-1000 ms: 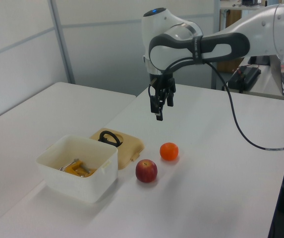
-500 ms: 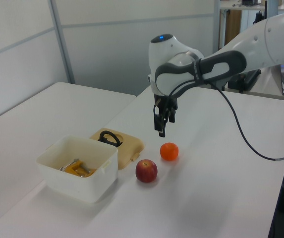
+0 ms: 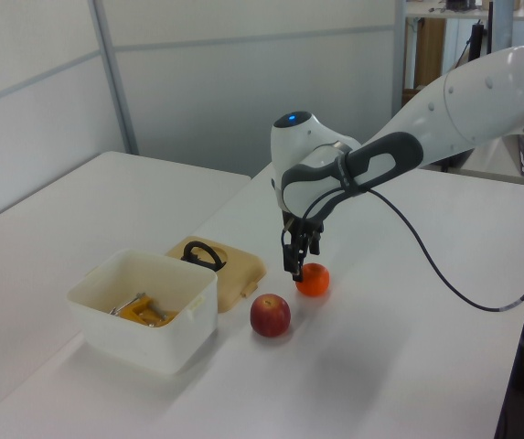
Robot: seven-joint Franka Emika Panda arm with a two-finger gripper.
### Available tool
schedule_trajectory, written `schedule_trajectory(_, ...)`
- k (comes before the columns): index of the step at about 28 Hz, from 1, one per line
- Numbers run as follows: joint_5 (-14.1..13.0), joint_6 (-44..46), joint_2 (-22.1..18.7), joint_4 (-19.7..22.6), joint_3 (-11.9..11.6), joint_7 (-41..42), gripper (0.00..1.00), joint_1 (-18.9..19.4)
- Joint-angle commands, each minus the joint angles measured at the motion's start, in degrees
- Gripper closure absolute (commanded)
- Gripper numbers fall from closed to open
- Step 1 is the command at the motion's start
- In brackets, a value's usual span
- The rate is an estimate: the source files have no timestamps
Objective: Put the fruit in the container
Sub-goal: 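Close the gripper around the orange and lift it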
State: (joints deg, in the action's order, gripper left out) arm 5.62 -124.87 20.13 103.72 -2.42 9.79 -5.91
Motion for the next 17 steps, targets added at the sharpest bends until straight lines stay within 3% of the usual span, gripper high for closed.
schedule_trajectory(1,2.5,-1.0,0.3,0.4,0.0,1.2,0.00,-0.6)
schedule_trajectory(6,5.0,-0.6,1.1,1.2,0.0,1.2,0.02,-0.6)
schedule_trajectory(7,5.5,-0.6,1.1,1.6,0.0,1.2,0.10,-0.6)
schedule_trajectory(8,6.2,-0.4,1.1,2.0,0.0,1.1,0.29,-0.5)
schedule_trajectory(12,6.3,0.1,1.1,2.3,0.2,1.1,0.60,-0.4)
schedule_trajectory(13,6.2,0.7,1.0,2.2,0.3,1.1,0.76,-0.4)
schedule_trajectory(15,6.2,1.0,0.9,1.9,0.3,1.2,0.90,-0.5)
schedule_trajectory(17,5.8,1.3,0.6,1.7,0.3,1.1,0.95,-0.5)
